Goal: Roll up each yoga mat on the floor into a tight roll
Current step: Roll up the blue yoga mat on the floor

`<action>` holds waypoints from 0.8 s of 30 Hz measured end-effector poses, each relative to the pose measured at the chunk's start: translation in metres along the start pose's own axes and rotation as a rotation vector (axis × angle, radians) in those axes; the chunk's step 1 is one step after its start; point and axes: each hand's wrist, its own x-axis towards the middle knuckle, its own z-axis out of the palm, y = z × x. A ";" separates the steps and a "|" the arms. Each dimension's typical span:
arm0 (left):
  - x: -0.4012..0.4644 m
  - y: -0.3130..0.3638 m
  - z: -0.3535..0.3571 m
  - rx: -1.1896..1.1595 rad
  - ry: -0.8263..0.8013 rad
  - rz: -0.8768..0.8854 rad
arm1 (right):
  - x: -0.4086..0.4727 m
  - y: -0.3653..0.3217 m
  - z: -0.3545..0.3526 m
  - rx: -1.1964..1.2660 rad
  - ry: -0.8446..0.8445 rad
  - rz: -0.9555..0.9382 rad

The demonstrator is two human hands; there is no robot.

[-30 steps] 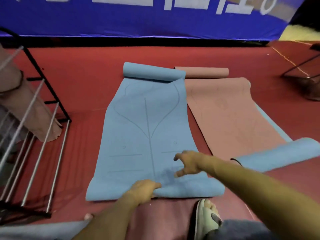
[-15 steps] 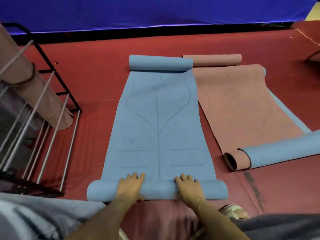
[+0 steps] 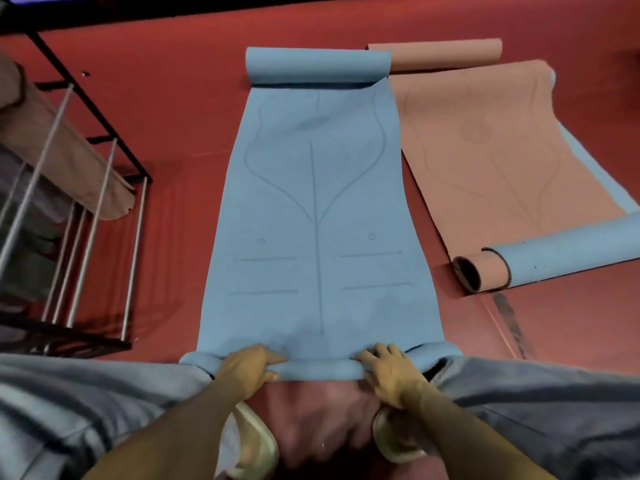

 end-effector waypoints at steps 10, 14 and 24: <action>-0.007 0.002 0.006 0.068 0.024 -0.105 | -0.002 0.008 -0.007 0.051 -0.011 0.102; -0.001 -0.015 0.013 -0.216 0.120 -0.212 | 0.001 0.012 0.001 0.060 0.014 0.138; 0.017 -0.027 0.013 -0.296 0.034 -0.193 | 0.022 0.023 0.000 0.110 -0.055 0.142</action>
